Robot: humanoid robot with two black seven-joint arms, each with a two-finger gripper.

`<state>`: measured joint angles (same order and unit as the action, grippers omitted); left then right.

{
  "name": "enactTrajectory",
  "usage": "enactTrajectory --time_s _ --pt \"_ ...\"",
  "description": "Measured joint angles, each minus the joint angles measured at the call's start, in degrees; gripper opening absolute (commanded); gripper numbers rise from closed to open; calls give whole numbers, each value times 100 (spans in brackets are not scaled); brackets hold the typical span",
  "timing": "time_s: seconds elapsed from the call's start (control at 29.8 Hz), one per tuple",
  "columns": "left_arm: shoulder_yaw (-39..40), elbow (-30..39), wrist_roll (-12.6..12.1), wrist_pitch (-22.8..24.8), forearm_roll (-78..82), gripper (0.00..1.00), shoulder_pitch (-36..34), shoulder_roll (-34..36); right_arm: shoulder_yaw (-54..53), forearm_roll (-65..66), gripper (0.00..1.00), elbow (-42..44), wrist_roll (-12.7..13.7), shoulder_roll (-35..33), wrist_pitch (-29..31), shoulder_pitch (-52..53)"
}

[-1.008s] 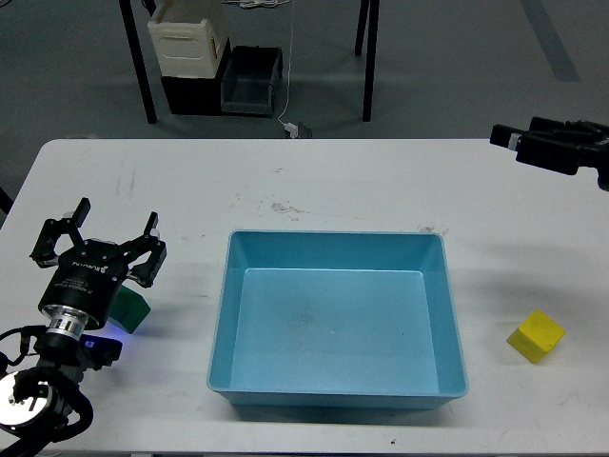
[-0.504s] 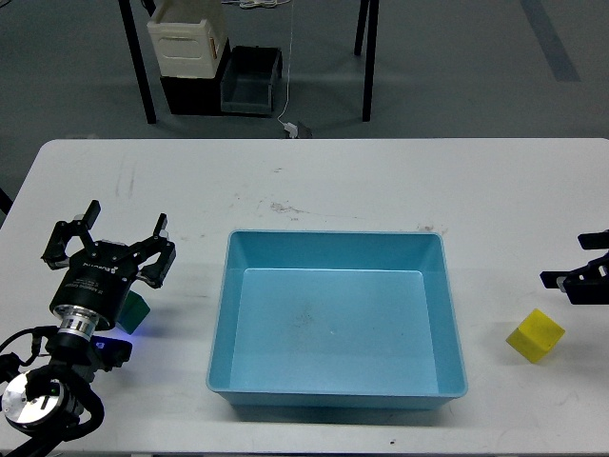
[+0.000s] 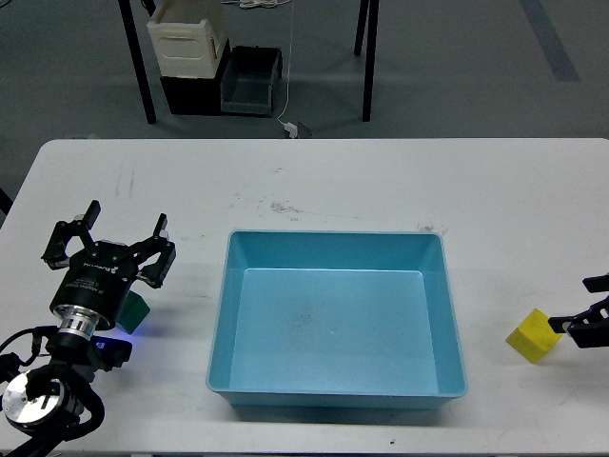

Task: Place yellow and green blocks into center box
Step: 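Lower the right gripper onto the yellow cube and close on it, then lift the yellow cube with the right gripper and carry it over the box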

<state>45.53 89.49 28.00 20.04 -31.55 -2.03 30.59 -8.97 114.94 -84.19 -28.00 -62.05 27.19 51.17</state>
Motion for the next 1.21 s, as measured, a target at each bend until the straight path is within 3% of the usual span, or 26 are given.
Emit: enactTrajectory --time_s 1.21 --pt "9 -91 0 0 -13 100 35 -14 422 147 97 734 1 927 82 -54"
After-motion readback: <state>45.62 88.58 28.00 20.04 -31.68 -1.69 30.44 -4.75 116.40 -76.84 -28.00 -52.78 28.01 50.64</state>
